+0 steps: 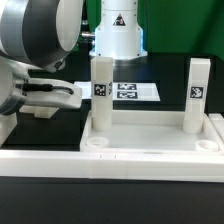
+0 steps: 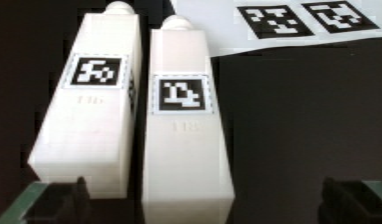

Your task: Assemble desk

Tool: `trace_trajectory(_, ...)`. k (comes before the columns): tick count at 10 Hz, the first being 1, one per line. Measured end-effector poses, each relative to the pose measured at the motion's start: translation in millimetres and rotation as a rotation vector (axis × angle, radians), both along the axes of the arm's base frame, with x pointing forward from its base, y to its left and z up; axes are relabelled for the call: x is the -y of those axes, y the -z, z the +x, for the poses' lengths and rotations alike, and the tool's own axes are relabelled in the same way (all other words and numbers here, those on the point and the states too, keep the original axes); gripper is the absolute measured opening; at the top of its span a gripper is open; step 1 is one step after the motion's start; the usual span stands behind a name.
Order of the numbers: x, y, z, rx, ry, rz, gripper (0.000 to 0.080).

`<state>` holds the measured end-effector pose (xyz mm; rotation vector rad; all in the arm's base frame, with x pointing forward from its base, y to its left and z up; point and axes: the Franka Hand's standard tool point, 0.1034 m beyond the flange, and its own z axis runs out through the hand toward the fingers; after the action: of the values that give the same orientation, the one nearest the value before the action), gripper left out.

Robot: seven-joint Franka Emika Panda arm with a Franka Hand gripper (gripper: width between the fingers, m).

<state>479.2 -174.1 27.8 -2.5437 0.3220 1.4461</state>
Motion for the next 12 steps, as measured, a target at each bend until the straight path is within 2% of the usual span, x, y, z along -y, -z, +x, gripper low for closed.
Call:
trace_trajectory(1, 0.3, 0.6, 0.2, 0.002, 0.000, -0.001, 0.0649)
trace_trajectory(2, 0.0, 5.6, -3.0, -0.015, 0.013, -0.022, 0.0649)
trace_trajectory(4, -5.3, 15.2, -9.5, -0.020, 0.002, -0.028, 0.0649)
trace_trajectory(9, -9.1, 15.7, -13.5, -0.033, 0.000, -0.036, 0.0649)
trace_trajectory(11, -9.1, 15.9, -13.8, -0.034, -0.007, -0.040, 0.0373)
trace_trajectory(12, -9.0, 15.8, -13.8, -0.034, -0.007, -0.040, 0.0293)
